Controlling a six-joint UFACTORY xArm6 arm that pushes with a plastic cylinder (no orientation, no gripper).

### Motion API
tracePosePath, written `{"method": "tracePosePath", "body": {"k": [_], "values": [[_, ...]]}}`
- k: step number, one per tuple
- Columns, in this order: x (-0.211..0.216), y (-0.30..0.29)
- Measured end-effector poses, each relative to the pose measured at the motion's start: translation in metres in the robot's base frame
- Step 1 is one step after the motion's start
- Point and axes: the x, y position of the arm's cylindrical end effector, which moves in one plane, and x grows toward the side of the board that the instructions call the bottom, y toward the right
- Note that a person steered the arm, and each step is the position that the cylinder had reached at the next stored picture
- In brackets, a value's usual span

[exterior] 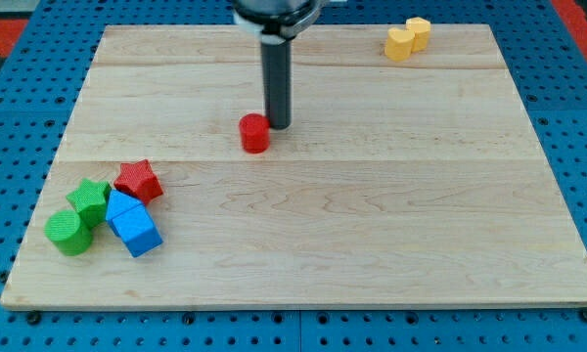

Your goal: Slide the yellow heart closer to the group of blocks

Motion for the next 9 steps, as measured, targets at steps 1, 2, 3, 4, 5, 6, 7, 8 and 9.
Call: {"method": "tracePosePath", "body": {"k": [1,2,3,4,5,6,7,8,9], "values": [[0.033,-0.065],[0.062,-0.085],[0.081,-0.093],[0.039,0.024],[-0.01,0.166],[-0.073,0.3],[-0.145,0.355],[-0.207,0.355],[-0.208,0.34]]}}
